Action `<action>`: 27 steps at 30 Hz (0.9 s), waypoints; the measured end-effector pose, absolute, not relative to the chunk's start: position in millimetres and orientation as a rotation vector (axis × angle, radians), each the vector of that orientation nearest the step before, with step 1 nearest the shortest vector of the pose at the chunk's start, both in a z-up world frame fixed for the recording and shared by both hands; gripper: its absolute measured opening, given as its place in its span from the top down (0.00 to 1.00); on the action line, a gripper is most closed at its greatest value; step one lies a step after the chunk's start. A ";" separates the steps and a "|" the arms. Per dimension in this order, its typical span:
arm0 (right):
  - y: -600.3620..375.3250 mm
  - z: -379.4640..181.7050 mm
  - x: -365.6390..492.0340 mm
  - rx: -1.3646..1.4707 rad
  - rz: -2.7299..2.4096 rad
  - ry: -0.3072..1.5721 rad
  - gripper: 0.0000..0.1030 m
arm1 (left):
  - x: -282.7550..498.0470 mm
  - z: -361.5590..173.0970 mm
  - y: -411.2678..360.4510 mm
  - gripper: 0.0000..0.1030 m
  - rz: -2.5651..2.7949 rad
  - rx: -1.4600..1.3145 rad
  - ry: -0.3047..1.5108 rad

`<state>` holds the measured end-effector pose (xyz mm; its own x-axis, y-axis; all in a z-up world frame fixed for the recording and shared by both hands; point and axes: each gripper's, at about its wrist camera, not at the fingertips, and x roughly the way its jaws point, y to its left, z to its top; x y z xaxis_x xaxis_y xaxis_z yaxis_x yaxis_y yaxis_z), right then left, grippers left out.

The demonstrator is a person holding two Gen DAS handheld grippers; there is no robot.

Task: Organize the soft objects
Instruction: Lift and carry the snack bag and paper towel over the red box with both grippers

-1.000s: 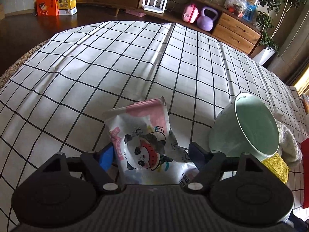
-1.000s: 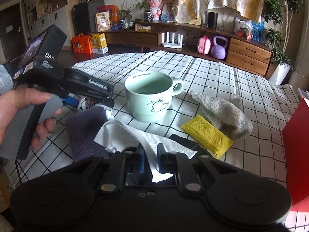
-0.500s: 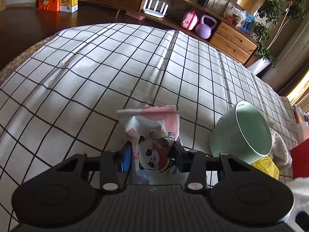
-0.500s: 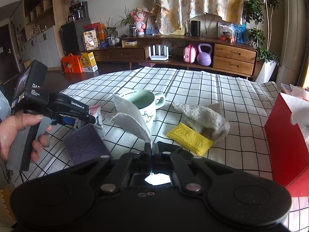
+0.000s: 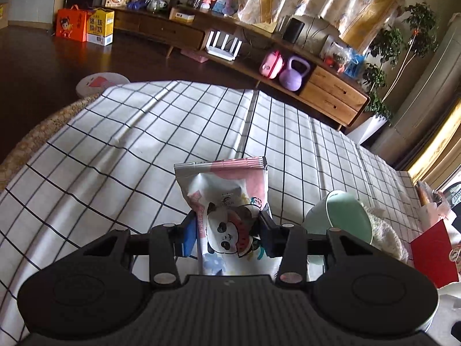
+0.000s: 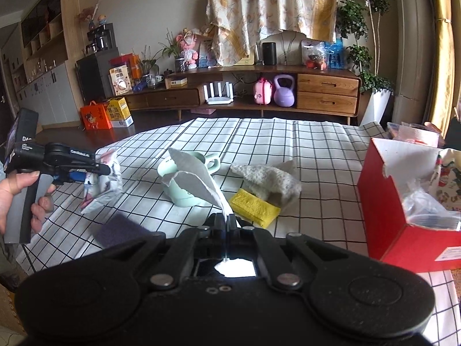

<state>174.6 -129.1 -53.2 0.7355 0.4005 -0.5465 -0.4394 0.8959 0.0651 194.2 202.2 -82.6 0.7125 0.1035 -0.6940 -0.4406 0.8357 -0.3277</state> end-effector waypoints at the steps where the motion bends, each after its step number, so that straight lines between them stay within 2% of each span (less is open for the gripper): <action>1: -132.1 -50.6 172.1 -0.066 0.458 0.581 1.00 | 191.5 -78.7 202.2 0.58 0.311 -0.503 0.719; 12: -168.7 -23.7 148.7 -0.023 0.399 0.548 1.00 | 171.1 -32.2 158.0 0.58 0.140 -0.467 0.706; 27: -250.2 -5.0 139.4 0.084 0.283 0.498 1.00 | 183.9 12.1 27.9 0.58 -0.113 -0.324 0.704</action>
<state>139.4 -250.2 -5.0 0.8405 0.2876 -0.4592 -0.2472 0.9577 0.1475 183.9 27.9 12.1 0.7588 -0.2103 -0.6165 -0.0060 0.9441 -0.3295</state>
